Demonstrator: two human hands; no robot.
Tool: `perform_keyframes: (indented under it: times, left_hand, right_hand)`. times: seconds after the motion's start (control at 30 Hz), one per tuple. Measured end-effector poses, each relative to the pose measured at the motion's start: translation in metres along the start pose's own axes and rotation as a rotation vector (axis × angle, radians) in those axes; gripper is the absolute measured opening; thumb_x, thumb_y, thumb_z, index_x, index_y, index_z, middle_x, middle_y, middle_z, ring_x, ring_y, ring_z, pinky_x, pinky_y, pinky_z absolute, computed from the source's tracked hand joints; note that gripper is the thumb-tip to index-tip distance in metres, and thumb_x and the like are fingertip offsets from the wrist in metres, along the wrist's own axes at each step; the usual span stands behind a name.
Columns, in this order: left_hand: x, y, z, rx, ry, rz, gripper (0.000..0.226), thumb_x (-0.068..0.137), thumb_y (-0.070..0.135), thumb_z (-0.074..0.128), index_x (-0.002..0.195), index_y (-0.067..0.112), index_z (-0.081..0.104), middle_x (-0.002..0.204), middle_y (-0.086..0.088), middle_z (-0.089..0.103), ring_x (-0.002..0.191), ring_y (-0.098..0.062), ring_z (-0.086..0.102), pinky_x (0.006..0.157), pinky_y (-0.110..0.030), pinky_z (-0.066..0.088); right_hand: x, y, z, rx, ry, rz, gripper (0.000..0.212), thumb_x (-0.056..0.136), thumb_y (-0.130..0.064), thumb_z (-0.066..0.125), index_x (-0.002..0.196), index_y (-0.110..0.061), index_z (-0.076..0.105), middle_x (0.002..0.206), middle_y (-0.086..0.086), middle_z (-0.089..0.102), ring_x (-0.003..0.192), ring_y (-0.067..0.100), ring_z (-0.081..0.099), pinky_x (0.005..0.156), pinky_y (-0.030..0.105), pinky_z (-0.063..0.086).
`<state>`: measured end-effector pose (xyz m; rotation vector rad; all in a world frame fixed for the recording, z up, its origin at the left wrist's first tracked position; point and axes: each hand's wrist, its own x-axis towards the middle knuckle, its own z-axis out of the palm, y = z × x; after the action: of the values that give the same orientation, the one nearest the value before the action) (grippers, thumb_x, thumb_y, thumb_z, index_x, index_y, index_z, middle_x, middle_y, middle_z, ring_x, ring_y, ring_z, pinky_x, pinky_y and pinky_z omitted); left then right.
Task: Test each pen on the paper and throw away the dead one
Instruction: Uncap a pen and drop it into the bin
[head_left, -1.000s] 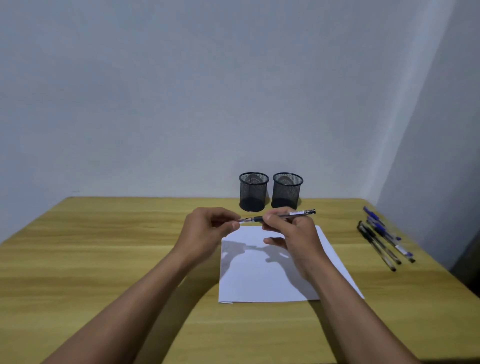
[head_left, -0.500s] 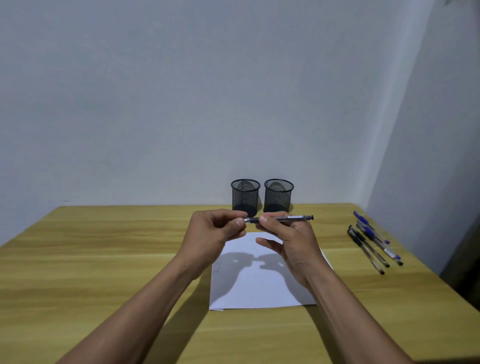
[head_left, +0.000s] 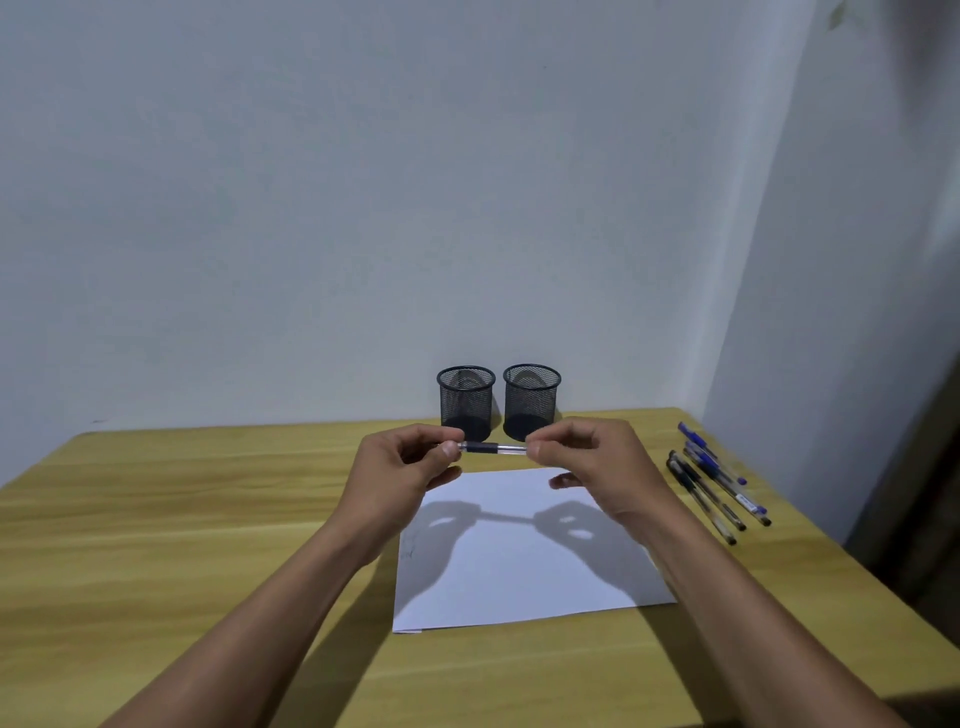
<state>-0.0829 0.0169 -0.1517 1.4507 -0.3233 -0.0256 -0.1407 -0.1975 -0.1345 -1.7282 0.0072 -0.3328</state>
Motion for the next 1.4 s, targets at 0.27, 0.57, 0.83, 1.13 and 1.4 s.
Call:
perform_keyframes:
  times: [0.27,0.57,0.83,1.13,1.4]
  left_hand:
    - [0.0,0.001,0.029,0.118,-0.045,0.045,0.011,0.089,0.004,0.069,0.092,0.012,0.077,0.08,-0.006,0.073,0.079,-0.015,0.067,0.079,-0.031,0.06]
    - [0.002,-0.006,0.132,0.594,-0.224,0.276,0.034,0.092,0.032,0.065,0.121,0.016,0.069,0.116,0.008,0.071,0.096,-0.001,0.065,0.08,-0.013,0.045]
    - [-0.03,-0.05,0.276,0.816,-0.627,0.472,0.039,0.098,0.038,0.051,0.13,0.018,0.063,0.129,-0.003,0.067,0.121,-0.023,0.059,0.098,-0.033,0.047]
    - [-0.062,-0.102,0.342,1.273,-0.995,0.489,0.073,0.096,0.066,0.01,0.157,0.027,0.013,0.166,-0.006,0.007,0.153,-0.026,0.0,0.121,-0.055,0.002]
    - [-0.062,-0.108,0.344,1.322,-0.995,0.486,0.073,0.092,0.071,0.004,0.156,0.035,-0.006,0.165,0.003,-0.011,0.152,-0.017,-0.014,0.122,-0.05,-0.007]
  right_hand:
    - [-0.006,-0.01,-0.02,-0.638,0.034,-0.182,0.008,0.086,-0.02,0.076,0.089,-0.026,0.08,0.079,-0.021,0.068,0.083,-0.01,0.06,0.069,0.006,0.041]
    - [-0.057,0.004,-0.129,-0.797,0.26,-0.034,0.008,0.086,-0.021,0.074,0.09,-0.026,0.08,0.085,-0.015,0.074,0.096,0.009,0.067,0.083,0.028,0.049]
    - [-0.14,0.049,-0.244,-0.939,0.561,0.143,0.011,0.088,-0.021,0.073,0.095,-0.021,0.081,0.094,-0.004,0.079,0.095,0.02,0.07,0.084,0.032,0.053]
    - [-0.202,0.174,-0.297,-1.036,0.718,0.321,0.009,0.084,-0.02,0.077,0.093,-0.021,0.08,0.091,0.007,0.073,0.09,0.035,0.064,0.082,0.037,0.049]
    - [-0.229,0.285,-0.291,-1.001,0.67,0.602,0.015,0.09,-0.027,0.066,0.097,-0.02,0.078,0.1,0.011,0.067,0.107,0.036,0.051,0.092,0.043,0.046]
